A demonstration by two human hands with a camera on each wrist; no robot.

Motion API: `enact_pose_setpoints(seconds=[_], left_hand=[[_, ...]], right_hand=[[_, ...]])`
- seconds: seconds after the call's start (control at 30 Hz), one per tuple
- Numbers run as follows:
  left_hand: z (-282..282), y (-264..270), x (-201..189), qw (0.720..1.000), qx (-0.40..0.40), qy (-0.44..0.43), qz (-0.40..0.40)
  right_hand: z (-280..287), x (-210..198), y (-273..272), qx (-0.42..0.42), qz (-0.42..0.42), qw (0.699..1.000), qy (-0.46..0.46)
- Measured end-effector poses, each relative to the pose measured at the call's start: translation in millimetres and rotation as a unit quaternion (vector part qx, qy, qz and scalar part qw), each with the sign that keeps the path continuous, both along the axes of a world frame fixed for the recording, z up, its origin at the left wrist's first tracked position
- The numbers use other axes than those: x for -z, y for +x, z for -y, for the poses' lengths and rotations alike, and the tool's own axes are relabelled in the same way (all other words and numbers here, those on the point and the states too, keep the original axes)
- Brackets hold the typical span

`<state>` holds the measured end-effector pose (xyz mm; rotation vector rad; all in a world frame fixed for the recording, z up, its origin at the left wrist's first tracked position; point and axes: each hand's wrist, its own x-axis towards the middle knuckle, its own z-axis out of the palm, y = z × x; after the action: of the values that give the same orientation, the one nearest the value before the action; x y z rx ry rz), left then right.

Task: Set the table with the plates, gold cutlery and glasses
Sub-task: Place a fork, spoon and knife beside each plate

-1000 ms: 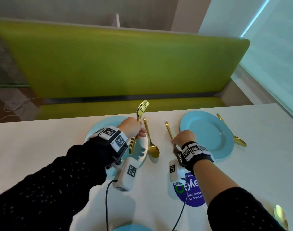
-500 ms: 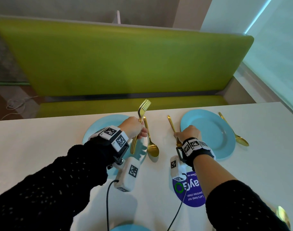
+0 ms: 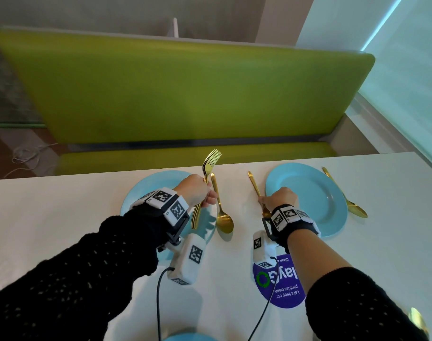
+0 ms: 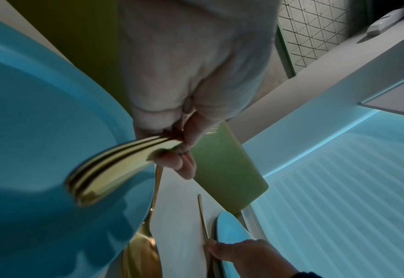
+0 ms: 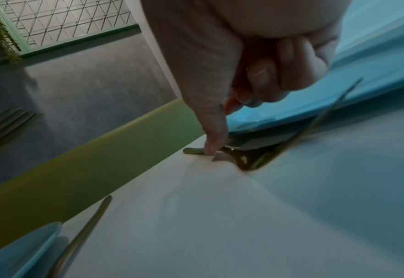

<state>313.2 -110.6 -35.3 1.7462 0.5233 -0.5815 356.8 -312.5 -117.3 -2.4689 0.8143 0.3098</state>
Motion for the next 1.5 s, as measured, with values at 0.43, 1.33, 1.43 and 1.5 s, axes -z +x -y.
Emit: enact_pose_setpoints(seconds=[0.43,1.33,1.43,1.5], left_hand=[[4.9,-2.6,4.6,1.000,-0.009,-0.001,0.004],[-85.3,-168.3,-64.4,0.982,0.183,0.013,0.052],[-113.8,-192.2,-72.7,0.979,0.200,0.002,0.035],[-130.6,-201.1,-74.5,0.980,0.199,-0.003,0.026]], right_hand=[[2.4,-0.5,-3.5,-0.003,-0.008,1.000,0.026],[-145.2,-139.4,-227.9,-0.456,0.142,0.876,-0.072],[-174.3,-149.0,-256.5,-0.465,0.138,0.869,-0.095],[-193.2,-150.7,-270.1,-0.465,0.139,0.869,-0.097]])
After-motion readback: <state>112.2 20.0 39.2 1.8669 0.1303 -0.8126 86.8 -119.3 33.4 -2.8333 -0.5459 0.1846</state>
